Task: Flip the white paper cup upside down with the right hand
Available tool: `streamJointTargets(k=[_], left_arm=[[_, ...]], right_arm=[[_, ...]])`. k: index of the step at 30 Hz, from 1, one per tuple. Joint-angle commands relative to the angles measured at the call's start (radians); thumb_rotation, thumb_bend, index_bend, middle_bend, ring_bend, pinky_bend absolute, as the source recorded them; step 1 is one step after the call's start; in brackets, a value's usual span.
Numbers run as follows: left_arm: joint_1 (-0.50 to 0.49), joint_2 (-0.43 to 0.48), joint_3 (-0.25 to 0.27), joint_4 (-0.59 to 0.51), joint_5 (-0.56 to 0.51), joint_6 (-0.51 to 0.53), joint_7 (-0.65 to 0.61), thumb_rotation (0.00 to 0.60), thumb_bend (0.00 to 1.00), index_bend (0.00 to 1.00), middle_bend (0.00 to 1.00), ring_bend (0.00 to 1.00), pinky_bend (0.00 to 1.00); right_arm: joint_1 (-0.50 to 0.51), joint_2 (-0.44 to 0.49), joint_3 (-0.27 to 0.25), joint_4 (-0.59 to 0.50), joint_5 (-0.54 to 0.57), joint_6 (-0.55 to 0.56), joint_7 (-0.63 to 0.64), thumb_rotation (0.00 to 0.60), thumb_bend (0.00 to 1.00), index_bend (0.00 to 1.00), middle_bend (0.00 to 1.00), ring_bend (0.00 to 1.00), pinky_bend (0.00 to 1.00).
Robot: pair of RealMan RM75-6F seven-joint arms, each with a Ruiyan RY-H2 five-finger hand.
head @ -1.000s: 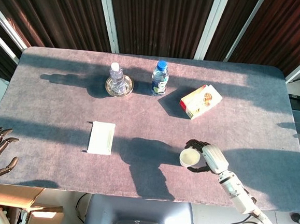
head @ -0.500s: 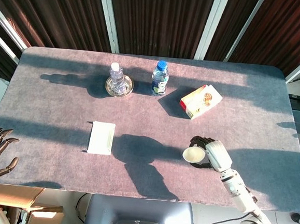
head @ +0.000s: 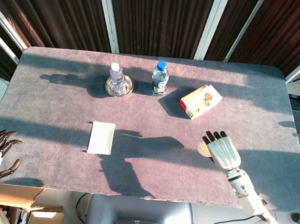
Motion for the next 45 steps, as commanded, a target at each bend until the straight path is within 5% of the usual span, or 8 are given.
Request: streamJointTargets(k=[1,12,28,45], left_arm=[[0.000,0.002,0.001,-0.003,-0.002,-0.002,0.001,0.600,0.30,0.35,0.16,0.10,0.40],[-0.001,0.006,0.002,-0.009,-0.005,-0.011,0.001,0.600,0.30,0.35,0.16,0.10,0.40],[0.001,0.008,0.004,-0.011,-0.004,-0.008,-0.004,0.600,0.30,0.35,0.16,0.11,0.40],[-0.001,0.008,0.006,-0.013,-0.006,-0.017,0.001,0.600,0.30,0.35,0.16,0.11,0.40]], right_arm=[[0.012,0.037,0.029,-0.105,0.141,-0.110,-0.179,0.600,0.27,0.56,0.47,0.51,0.60],[0.060,-0.030,0.014,-0.028,0.215,-0.229,-0.110,0.600,0.27,0.48,0.46,0.44,0.57],[0.065,-0.076,-0.005,0.107,0.128,-0.175,0.144,0.600,0.27,0.22,0.16,0.16,0.49],[0.136,-0.148,0.031,0.314,0.177,-0.271,0.212,0.600,0.29,0.41,0.25,0.27,0.49]])
